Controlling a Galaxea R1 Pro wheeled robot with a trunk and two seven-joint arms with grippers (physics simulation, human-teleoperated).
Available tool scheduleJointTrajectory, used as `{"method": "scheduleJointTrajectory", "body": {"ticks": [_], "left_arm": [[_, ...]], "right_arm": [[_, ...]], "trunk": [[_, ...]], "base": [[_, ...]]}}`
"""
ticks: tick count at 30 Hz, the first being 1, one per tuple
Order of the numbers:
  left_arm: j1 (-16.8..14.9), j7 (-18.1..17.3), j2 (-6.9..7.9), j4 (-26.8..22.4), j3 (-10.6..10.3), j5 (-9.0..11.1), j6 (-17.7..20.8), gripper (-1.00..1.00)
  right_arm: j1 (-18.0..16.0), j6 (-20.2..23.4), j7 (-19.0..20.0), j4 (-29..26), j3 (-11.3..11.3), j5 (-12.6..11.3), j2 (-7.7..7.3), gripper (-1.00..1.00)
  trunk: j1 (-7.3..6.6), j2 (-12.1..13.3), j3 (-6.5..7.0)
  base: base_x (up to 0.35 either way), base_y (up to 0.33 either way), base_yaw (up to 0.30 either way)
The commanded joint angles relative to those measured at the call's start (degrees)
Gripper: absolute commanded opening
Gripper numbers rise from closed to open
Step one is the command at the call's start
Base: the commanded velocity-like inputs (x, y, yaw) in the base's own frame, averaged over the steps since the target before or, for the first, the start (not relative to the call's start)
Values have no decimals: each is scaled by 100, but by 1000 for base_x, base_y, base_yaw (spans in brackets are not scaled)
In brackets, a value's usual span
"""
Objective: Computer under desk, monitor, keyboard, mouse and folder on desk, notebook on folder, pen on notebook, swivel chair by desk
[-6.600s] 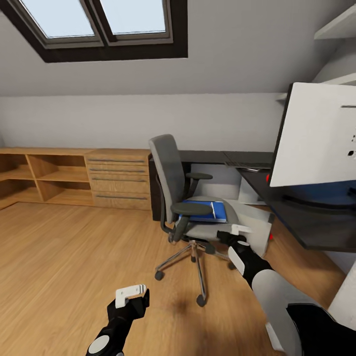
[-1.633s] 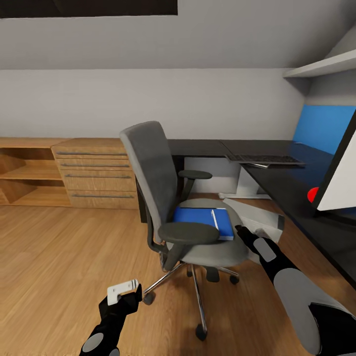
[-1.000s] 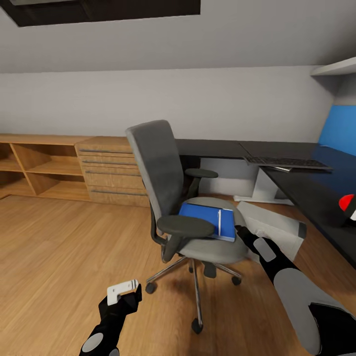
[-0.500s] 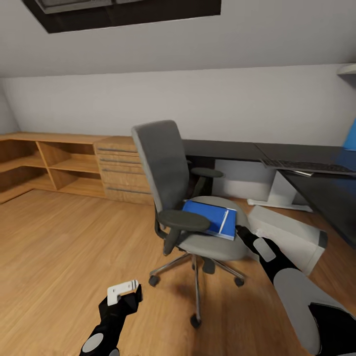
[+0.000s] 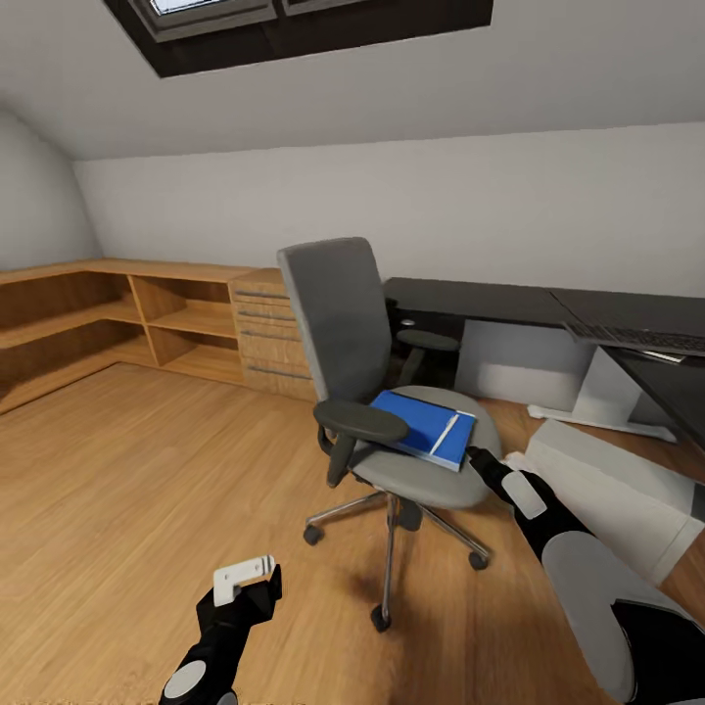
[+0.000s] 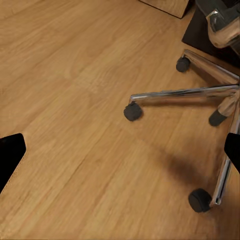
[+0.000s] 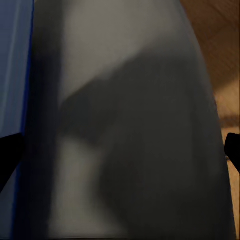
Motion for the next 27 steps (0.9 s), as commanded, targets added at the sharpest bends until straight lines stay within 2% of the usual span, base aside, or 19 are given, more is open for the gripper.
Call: {"method": "scheduleJointTrajectory", "body": {"ticks": [1, 10, 24, 27], "left_arm": [[-3, 43, 0, -6, -9, 55, 13, 100], [-3, 35, 0, -5, -8, 55, 13, 100], [-3, 34, 1, -5, -2, 55, 13, 100], [-3, 34, 4, -5, -1, 55, 13, 100]], "right_arm": [[-1, 19, -3, -22, 18, -144, 5, 100], [-1, 26, -3, -21, 14, -150, -3, 100], [-1, 35, -3, -22, 10, -152, -9, 100], [1, 26, -3, -22, 11, -149, -7, 100]], "trunk": [[-1, -2, -4], [-1, -2, 0], [-1, -2, 15], [-1, -2, 15]], "base": [[0, 0, 231], [0, 0, 32], [0, 0, -244], [0, 0, -70]]}}
